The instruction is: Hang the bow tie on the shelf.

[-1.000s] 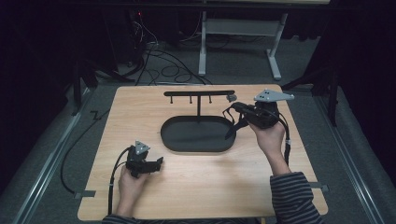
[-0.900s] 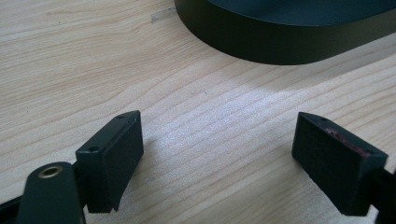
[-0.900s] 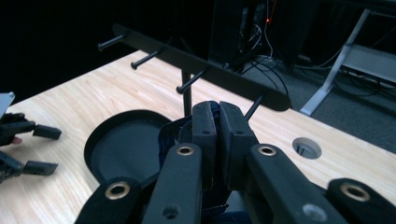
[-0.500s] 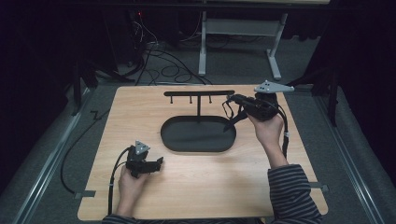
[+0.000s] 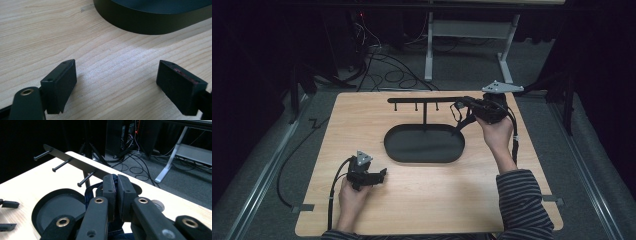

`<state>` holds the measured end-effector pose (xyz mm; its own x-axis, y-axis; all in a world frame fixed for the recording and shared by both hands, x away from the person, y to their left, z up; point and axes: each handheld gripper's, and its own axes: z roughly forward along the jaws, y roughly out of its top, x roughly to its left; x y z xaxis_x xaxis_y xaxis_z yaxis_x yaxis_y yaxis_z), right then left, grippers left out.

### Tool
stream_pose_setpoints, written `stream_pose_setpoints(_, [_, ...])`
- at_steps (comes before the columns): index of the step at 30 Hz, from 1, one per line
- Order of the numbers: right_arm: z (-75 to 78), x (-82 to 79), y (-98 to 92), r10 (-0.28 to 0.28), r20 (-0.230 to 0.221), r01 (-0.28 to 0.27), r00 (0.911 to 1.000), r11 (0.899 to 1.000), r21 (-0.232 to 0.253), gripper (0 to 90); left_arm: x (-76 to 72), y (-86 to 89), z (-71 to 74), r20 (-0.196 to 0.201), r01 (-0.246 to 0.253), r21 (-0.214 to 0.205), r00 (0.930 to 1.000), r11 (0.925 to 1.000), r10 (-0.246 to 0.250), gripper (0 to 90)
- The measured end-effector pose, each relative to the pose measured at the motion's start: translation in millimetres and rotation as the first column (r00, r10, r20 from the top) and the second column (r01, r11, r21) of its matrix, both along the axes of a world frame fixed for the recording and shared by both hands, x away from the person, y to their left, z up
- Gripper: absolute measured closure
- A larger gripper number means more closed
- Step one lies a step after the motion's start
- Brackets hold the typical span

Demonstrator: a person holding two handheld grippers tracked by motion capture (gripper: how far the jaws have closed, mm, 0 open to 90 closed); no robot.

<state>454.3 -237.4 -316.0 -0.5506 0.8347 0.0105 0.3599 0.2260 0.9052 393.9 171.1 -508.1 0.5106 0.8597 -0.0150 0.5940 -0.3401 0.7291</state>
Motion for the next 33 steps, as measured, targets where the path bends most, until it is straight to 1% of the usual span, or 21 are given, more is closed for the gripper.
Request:
stream_pose_setpoints(3, [0.2, 3.3, 0.2, -0.007, -0.004, 0.007, 1.0000, 1.000, -0.007, 87.4, 0.0, 0.0, 0.0, 0.000, 0.000, 0.000, 1.0000, 1.0000, 0.000, 16.9])
stream_pose_setpoints(7, [-0.3, 6.9, 0.2, -0.019, -0.010, 0.019, 0.9998, 1.000, -0.003, 87.4, 0.0, -0.1, 0.0, 0.000, -0.001, -0.001, 1.0000, 1.0000, 0.001, 16.9])
stream_pose_setpoints(9, [-1.5, 9.1, -0.4, -0.021, -0.003, 0.021, 0.9998, 1.000, -0.004, 87.4, 0.0, -0.1, -0.1, 0.001, -0.002, -0.002, 1.0000, 1.0000, 0.002, 16.9])
stream_pose_setpoints(11, [-3.2, 11.4, -0.7, -0.026, -0.013, 0.026, 0.9996, 1.000, 0.005, 87.3, 0.0, 0.0, 0.0, 0.000, 0.000, 0.000, 1.0000, 1.0000, 0.000, 16.9])
stream_pose_setpoints(13, [-5.2, 14.1, -0.8, -0.031, -0.015, 0.031, 0.9994, 1.000, -0.003, 87.4, 0.0, 0.0, 0.0, 0.000, 0.000, 0.000, 1.0000, 1.0000, 0.000, 16.9])
stream_pose_setpoints(14, [-6.4, 15.2, -0.2, -0.034, -0.023, 0.034, 0.9992, 0.999, 0.003, 87.4, 0.0, 0.0, 0.0, 0.000, 0.000, 0.000, 1.0000, 1.0000, 0.000, 16.9])
stream_pose_setpoints(19, [-9.2, 16.5, 4.4, -0.021, -0.033, 0.021, 0.9992, 1.000, 0.000, 87.4, 0.0, 0.0, 0.0, 0.000, 0.000, 0.000, 1.0000, 1.0000, 0.000, 16.9])
stream_pose_setpoints(22, [-8.8, 14.8, 9.9, -0.003, -0.024, 0.002, 0.9997, 1.000, -0.017, 87.3, 0.0, -0.1, -0.1, 0.001, -0.001, -0.002, 1.0000, 1.0000, 0.001, 16.9])
stream_pose_setpoints(27, [-8.0, 12.7, 15.9, 0.017, -0.017, -0.017, 0.9997, 1.000, -0.021, 87.3, 0.0, -0.1, -0.1, 0.001, -0.001, -0.002, 1.0000, 1.0000, 0.001, 16.9])
stream_pose_setpoints(31, [-10.1, 15.2, 16.6, 0.007, -0.018, -0.007, 0.9998, 1.000, -0.030, 87.3, 0.0, -0.1, -0.1, 0.001, -0.001, -0.002, 1.0000, 1.0000, 0.001, 16.9])
stream_pose_setpoints(33, [-11.9, 17.7, 15.3, -0.002, -0.027, 0.001, 0.9996, 1.000, -0.029, 87.3, 0.0, -0.1, -0.1, 0.001, -0.001, -0.002, 1.0000, 1.0000, 0.001, 16.9])
